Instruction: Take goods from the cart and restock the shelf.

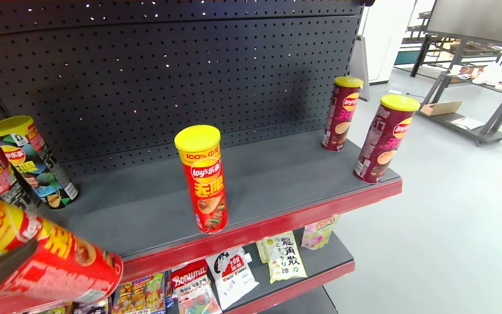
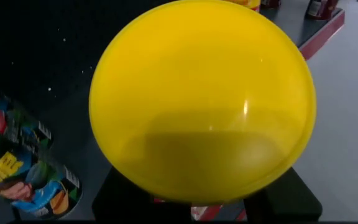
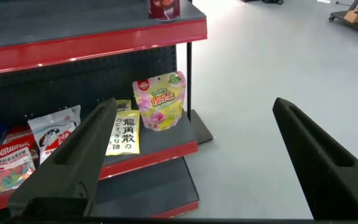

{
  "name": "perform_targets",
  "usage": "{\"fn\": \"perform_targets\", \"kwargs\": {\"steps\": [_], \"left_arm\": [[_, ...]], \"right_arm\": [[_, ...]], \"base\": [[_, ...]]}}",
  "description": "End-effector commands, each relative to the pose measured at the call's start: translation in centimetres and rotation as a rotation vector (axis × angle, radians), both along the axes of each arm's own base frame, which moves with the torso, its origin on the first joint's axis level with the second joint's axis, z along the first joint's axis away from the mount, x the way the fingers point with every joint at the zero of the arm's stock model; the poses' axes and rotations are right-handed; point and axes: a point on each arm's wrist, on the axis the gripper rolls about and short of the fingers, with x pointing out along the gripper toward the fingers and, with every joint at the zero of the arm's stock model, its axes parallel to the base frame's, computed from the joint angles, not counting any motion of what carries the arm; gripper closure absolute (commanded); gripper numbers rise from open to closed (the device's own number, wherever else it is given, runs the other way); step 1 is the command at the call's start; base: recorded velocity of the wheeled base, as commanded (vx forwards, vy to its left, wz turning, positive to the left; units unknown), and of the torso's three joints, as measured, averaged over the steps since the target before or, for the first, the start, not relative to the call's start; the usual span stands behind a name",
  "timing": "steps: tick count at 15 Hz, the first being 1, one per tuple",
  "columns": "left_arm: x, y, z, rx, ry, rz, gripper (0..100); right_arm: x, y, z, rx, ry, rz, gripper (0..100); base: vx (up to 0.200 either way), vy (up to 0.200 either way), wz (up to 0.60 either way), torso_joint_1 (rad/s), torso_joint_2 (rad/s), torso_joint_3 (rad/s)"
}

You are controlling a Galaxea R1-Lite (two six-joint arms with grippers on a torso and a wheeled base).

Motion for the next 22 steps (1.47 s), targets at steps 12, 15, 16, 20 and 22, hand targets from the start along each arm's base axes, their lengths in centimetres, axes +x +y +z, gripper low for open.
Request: {"fn": "perform_targets", "kwargs": {"steps": [12,15,16,20,22], "left_arm": [[25.6,-7.8,0.9,0.03,0.085,-0.017,100],[26.9,-8.1,0.3,0.037,0.11,-0.016,100],[27.8,-8.2,0.0,0.038,0.115,-0.013,100],[29.8,-8.8,-0.3,0.041,0.128,-0.013,100],[30.4,-8.9,-0.5,0.045,0.138,-0.016,100]], "right_arm": [[0.0,0.0,0.0,-0.001,-0.003,0.001,0],[0.0,0.0,0.0,-0.001,-0.003,0.001,0],[0.0,0.0,0.0,-0.001,-0.002,0.001,0],[0.0,0.0,0.0,-0.001,-0.003,0.001,0],[0.0,0.0,0.0,-0.001,-0.002,0.001,0]], "base": [[0.0,0.0,0.0,0.0,0.0,0.0],[0.0,0.0,0.0,0.0,0.0,0.0],[0.0,0.0,0.0,0.0,0.0,0.0],[0.0,0.0,0.0,0.0,0.0,0.0],[0.0,0.0,0.0,0.0,0.0,0.0]]}}
